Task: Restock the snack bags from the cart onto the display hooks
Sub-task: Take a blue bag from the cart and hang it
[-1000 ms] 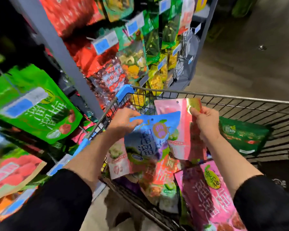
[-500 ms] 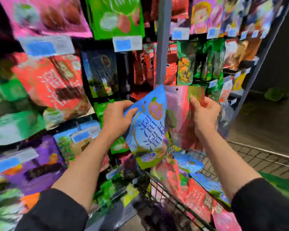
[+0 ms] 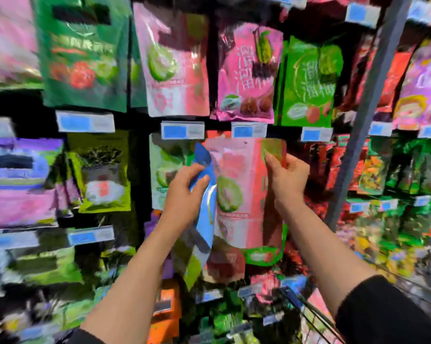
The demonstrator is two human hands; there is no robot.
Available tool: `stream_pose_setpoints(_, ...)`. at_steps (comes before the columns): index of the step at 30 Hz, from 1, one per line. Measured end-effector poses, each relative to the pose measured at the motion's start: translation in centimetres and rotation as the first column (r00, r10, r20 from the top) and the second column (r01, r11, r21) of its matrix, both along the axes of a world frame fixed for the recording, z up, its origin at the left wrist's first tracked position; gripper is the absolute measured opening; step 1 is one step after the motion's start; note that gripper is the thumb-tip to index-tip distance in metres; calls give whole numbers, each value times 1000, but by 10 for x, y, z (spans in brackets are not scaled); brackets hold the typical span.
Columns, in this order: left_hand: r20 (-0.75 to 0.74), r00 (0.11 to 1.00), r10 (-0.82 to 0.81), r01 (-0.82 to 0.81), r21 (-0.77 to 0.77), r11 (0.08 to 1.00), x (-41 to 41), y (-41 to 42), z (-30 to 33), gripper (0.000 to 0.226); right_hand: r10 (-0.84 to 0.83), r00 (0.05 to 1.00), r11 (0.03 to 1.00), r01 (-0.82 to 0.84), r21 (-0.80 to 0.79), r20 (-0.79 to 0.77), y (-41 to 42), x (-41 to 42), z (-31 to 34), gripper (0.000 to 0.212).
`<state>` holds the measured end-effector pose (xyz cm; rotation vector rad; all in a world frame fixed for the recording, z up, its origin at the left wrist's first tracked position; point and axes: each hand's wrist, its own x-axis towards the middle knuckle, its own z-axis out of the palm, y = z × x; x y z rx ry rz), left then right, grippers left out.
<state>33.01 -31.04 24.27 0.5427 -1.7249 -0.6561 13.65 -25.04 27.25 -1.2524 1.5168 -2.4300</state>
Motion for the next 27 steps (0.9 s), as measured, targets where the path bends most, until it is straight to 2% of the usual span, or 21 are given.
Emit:
stream_pose_setpoints(1,-16,1000,-11,11,-11,1000,12,-2,3,34,5,1000,1000,-5,-4,-15,-9,8,8,13)
stream_pose_setpoints(4,-61,997,-50,51,9,999,43,-6,13,37,-31,998,999,30,-25,-49,-34,27,38,35)
stream_pose_setpoints(7,-56,996,-69,66,-54,996,65,-4,29,9,89,996,992,-91,-90,-29,-45,53,79,25)
stream_pose_setpoints(10,-109,990,-86,72,-129,989,77,-1,54,10,192,981,971,-190,-147,-1,-59,71,131,30)
stream_pose_setpoints(13,-178,972,-153,132,-128,983,82,-4,82,13,198,980,967,-190,-168,34,-79,75,178,21)
stream_pose_setpoints(16,-202,962,-181,157,-129,979,80,-8,109,17,195,978,974,-184,-133,74,-100,75,215,11)
stream_pose_setpoints(19,-219,943,-251,230,-115,966,76,-11,127,13,200,963,978,-186,-91,183,-117,78,243,27)
stream_pose_setpoints(21,-223,937,-270,252,-106,962,76,-14,132,11,206,956,979,-200,-51,210,-132,79,256,27)
stream_pose_setpoints(24,-271,919,-287,276,-76,958,77,-21,136,11,179,958,983,-183,-2,226,-151,85,268,45)
stream_pose_setpoints(27,-287,913,-289,274,-91,957,78,-27,137,14,181,943,980,-197,29,280,-162,95,274,43)
